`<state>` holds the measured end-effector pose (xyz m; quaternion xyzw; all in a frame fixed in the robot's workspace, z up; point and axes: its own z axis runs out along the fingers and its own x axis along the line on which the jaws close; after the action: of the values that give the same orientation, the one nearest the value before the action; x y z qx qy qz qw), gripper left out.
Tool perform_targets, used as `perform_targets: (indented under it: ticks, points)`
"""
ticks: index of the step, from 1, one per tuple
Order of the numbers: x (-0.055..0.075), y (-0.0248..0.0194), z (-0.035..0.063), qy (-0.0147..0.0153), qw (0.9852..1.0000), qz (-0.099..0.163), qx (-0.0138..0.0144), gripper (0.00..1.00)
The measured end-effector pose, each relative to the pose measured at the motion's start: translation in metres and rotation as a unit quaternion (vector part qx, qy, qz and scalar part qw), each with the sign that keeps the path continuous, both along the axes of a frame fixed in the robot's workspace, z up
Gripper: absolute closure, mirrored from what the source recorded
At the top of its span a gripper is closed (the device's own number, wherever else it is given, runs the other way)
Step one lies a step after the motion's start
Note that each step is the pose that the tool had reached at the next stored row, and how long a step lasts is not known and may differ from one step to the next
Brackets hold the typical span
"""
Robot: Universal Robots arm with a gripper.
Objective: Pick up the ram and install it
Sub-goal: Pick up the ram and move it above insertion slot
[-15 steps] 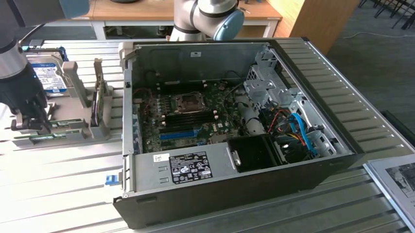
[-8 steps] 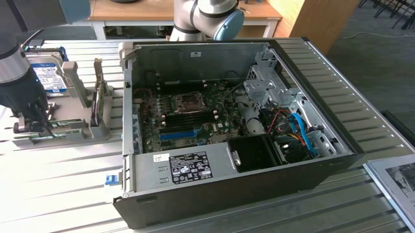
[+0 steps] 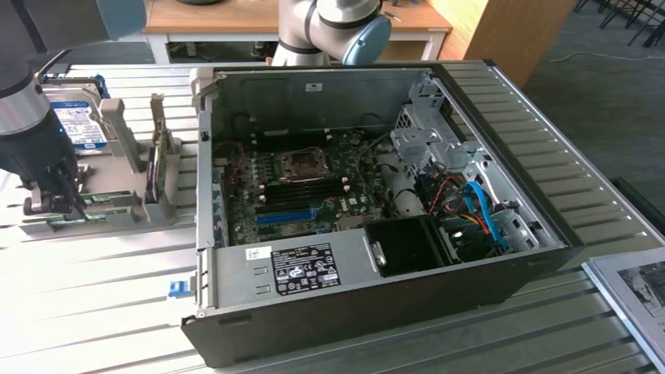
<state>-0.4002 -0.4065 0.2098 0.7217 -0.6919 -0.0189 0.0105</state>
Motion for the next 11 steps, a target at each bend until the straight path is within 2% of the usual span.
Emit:
perform_targets:
  ticks: [7,11]
  points:
    - [0.011,0.0000,0.0001,0.0001,1.0000,0.000,-0.0001,0.76]
    - [0.012,0.0001,0.0001,0.0001,1.0000,0.000,-0.0001,0.76]
